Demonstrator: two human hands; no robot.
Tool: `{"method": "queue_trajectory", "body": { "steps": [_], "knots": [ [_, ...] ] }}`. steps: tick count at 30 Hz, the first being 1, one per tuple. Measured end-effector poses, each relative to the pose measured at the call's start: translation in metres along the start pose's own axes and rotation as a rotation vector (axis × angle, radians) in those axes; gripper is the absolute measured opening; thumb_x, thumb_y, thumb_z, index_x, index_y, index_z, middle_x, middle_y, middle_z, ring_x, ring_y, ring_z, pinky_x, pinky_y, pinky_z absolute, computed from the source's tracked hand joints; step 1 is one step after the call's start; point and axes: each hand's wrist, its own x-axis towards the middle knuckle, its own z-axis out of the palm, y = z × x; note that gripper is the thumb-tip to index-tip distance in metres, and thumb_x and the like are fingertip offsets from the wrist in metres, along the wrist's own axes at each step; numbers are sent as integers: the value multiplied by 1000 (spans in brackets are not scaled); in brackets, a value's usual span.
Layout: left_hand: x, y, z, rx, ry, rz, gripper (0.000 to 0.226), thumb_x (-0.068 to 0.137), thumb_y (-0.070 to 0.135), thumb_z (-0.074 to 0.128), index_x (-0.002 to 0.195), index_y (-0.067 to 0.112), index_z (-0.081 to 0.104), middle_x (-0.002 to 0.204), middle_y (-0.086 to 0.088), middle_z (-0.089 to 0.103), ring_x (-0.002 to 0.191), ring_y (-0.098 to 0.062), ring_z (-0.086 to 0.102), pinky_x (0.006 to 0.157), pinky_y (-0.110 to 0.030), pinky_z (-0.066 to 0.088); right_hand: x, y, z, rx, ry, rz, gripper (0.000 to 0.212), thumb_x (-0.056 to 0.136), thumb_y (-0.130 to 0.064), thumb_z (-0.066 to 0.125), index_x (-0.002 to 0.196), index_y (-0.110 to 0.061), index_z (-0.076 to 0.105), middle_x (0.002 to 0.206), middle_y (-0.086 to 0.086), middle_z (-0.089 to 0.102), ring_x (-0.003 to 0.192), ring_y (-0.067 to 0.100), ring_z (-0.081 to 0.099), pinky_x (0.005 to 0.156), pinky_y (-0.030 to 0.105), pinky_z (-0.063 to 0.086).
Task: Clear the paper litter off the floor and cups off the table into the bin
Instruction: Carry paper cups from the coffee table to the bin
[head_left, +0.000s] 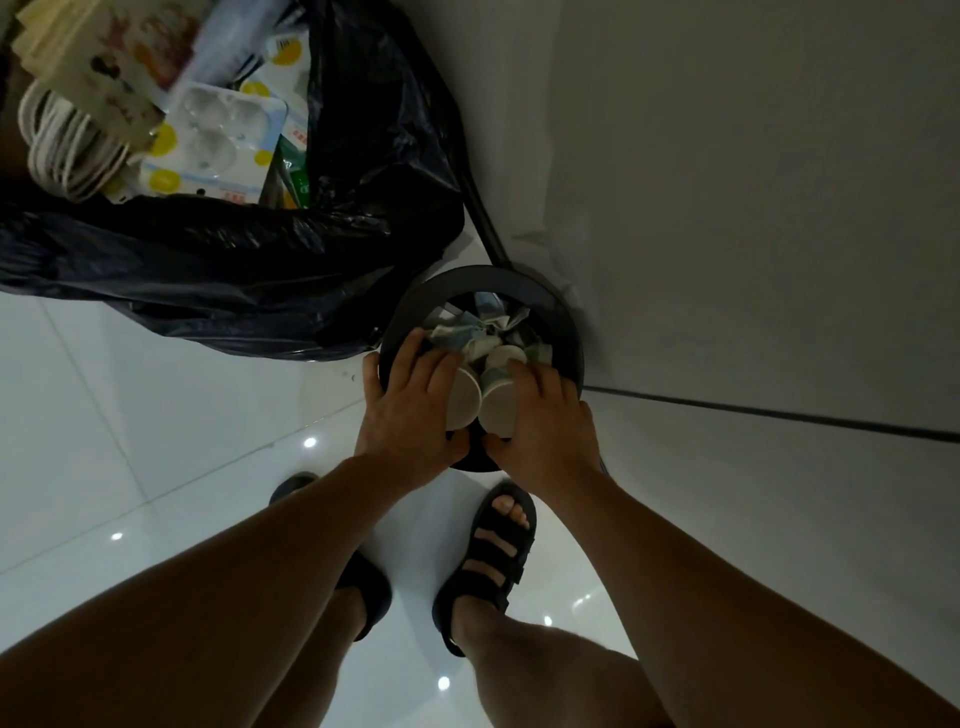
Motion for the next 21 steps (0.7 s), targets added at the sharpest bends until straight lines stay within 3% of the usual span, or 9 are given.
{"method": "queue_trajectory", "body": {
  "steps": [5,10,17,21],
  "knots": [
    [-8,0,-14,-7,-72,-51,100,66,59,64,148,19,23,153,-3,25,147,-25,-1,111,-64,8,-11,0,-15,73,-32,1,93,72,-50,76,146,-25,26,148,3,32,134,27,34,97,41,44],
    [-25,10,-67,24,-99,-76,102,66,57,70,148,21,22,153,-4,23,147,-29,1,111,-65,14,-35,-12,-64,28,-18,-15,89,76,-55,69,146,-25,25,150,3,31,136,26,32,98,41,43],
    [-73,35,-203,85,-33,-130,96,70,66,61,148,23,24,155,-5,25,147,-31,4,111,-61,14,-89,-71,-193,-37,-26,-105,86,79,-57,64,149,-27,24,153,3,28,138,27,29,99,43,45],
    [-115,49,-293,98,-30,-216,94,73,71,50,148,26,17,157,-1,16,146,-26,-3,112,-59,9,-133,-114,-265,-29,-12,-143,85,80,-54,63,150,-27,24,156,2,23,140,26,24,103,43,39]
  ]
}}
